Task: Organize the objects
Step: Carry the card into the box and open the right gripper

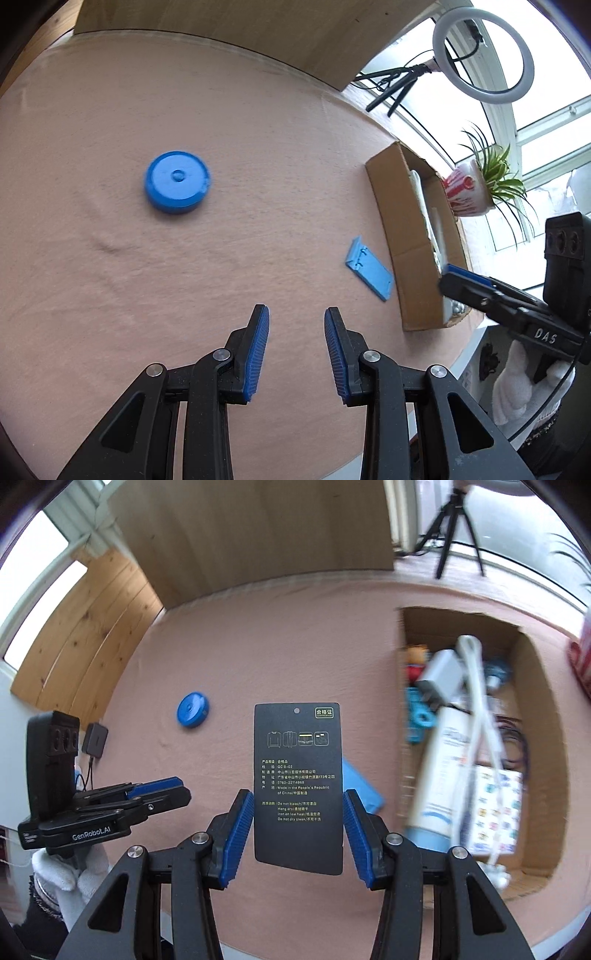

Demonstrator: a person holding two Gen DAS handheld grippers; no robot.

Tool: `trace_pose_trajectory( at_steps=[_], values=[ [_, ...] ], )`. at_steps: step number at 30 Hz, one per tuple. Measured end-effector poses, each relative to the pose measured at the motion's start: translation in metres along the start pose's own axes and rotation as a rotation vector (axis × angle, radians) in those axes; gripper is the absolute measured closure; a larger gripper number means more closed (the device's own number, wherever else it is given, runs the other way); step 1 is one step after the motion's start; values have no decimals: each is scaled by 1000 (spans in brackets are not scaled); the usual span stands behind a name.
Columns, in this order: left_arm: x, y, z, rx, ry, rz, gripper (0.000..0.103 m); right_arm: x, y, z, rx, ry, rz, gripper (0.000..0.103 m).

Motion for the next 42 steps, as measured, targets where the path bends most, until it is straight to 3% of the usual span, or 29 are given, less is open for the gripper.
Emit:
trace_pose_trajectory(
  at_steps=[4,11,21,26,29,42],
  values=[
    [8,4,13,15,-8,-7,70,-18,4,35,58,-47,39,58],
    [23,4,29,35,-20,-23,70,-6,9,70,123,-79,23,58],
    [26,0,37,29,-19,-16,69,28,22,73,79,-140,-19,58],
    [18,-2,27,2,-8,-3,69,34,23,74,89,-123,-36,57],
    [16,-2,23,-4,-3,0,70,35,23,75,93,-136,-45,53],
    [24,-2,29,34,14,-21,69,3,16,62,136,-90,45,52]
  ],
)
Point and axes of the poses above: each gripper's, at about its wrist camera, not at the fingertips, and x roughly the way its jaws point, z to its right, y to its top, the point moved 10 cm from there along x, roughly the way its jaws point, and after that the axes turned 8 degrees about x, right-handed, at the moved point
